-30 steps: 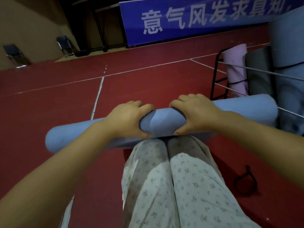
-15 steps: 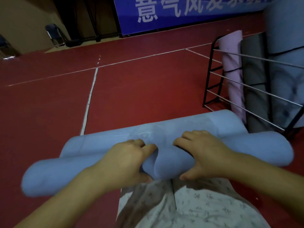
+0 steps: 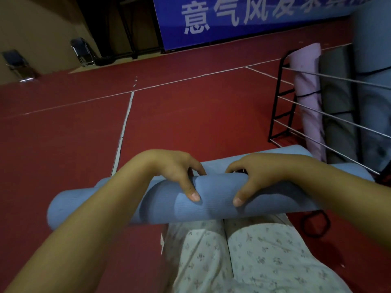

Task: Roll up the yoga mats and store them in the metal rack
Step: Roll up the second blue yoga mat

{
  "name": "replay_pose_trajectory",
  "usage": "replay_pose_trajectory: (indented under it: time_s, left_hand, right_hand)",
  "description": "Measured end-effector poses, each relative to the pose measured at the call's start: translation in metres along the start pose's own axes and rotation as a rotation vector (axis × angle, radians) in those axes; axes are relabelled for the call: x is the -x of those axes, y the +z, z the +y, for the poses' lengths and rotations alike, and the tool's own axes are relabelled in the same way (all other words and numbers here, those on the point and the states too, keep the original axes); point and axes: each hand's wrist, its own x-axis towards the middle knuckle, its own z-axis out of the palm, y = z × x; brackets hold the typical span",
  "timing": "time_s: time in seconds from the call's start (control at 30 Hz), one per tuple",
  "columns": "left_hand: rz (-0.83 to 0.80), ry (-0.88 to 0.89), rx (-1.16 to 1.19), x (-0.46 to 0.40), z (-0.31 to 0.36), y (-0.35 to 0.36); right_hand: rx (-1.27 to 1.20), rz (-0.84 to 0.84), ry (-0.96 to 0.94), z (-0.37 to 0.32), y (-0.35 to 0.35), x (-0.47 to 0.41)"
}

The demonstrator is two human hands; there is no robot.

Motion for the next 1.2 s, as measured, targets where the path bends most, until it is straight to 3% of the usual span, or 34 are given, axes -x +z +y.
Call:
replay_pose_trajectory:
  time_s: [0.13,0.27,0.37,0.47,0.6,0.7,0.77,0.93,1.07,1.2]
  left_hand:
    - [-0.101,-0.039,0.156,-0.01,-0.008,-0.011]
    - [-0.181,-0.041,0.291,-0.015,-0.015,-0.015]
    - [-0.175,-0.024,0.277,-0.017,-0.014,-0.015]
    - [-0.016,0.032,0.21,-0.01,-0.016,-0.007]
    - [0.36,0.118,0.229,0.005,-0.024,0.016]
    - [0.701,0.254,-0.129,0.012,-0.023,0.035]
    - [0.818,0.356,-0.326,0.011,-0.02,0.045]
    - [0.883,0.419,-0.415,0.007,-0.003,0.063]
    - [0.887,0.367,-0.441,0.009,-0.002,0.069]
    - [0.784,0.301,-0.283,0.002,-0.001,0.054]
  right_hand:
    - [0.125,0.137,-0.048,-0.008,-0.002,0.003]
    - [-0.023,0.293,-0.162,-0.018,0.018,0.015]
    - [0.12,0.367,-0.188,-0.013,0.038,0.011]
    - [0.082,0.405,-0.202,-0.007,0.037,0.006]
    - [-0.094,0.39,-0.221,-0.001,0.026,-0.002]
    - [-0.181,0.319,-0.211,0.003,0.013,-0.01]
    - [-0.23,0.278,-0.212,0.006,0.006,-0.015]
    - [-0.295,0.213,-0.212,0.015,-0.004,-0.025]
    - [-0.33,0.142,-0.182,0.019,-0.013,-0.033]
    - [-0.351,0.09,-0.127,0.02,-0.022,-0.041]
